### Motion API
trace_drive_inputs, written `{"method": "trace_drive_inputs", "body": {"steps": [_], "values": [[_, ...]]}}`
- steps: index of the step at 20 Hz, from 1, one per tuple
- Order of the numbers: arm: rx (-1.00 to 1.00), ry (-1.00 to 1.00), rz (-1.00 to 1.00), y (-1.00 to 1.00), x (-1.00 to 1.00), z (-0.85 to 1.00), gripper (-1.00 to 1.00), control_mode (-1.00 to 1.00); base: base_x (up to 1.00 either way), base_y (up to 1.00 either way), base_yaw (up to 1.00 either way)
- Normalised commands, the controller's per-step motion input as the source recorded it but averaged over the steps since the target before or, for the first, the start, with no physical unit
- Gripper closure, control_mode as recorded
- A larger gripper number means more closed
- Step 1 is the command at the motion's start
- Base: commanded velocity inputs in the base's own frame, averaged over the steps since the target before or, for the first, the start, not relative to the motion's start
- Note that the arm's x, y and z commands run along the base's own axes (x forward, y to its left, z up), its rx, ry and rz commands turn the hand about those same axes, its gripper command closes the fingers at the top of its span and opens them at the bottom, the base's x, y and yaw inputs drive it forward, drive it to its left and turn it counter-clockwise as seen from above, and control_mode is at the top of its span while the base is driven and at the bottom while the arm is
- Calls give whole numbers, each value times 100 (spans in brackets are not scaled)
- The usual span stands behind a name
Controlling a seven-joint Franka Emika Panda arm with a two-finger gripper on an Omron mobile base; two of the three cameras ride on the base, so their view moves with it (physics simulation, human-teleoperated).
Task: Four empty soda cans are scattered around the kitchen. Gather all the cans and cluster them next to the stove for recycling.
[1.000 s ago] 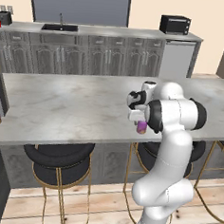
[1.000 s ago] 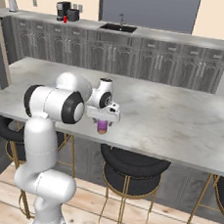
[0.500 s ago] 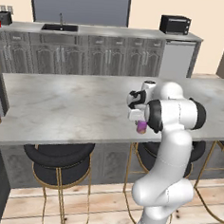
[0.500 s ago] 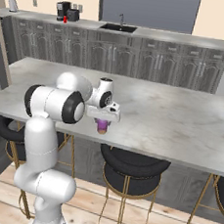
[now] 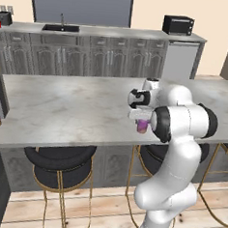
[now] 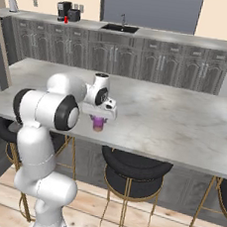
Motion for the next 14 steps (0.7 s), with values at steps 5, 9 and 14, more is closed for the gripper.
{"method": "trace_drive_inputs", "body": {"steps": [5, 9, 14], "values": [[1, -4, 0, 25, -38, 44, 100, -100, 0, 0, 0], [0, -5, -1, 0, -45, 42, 100, -100, 0, 0, 0], [0, -8, -1, 0, -38, 31, 100, -100, 0, 0, 0]]}}
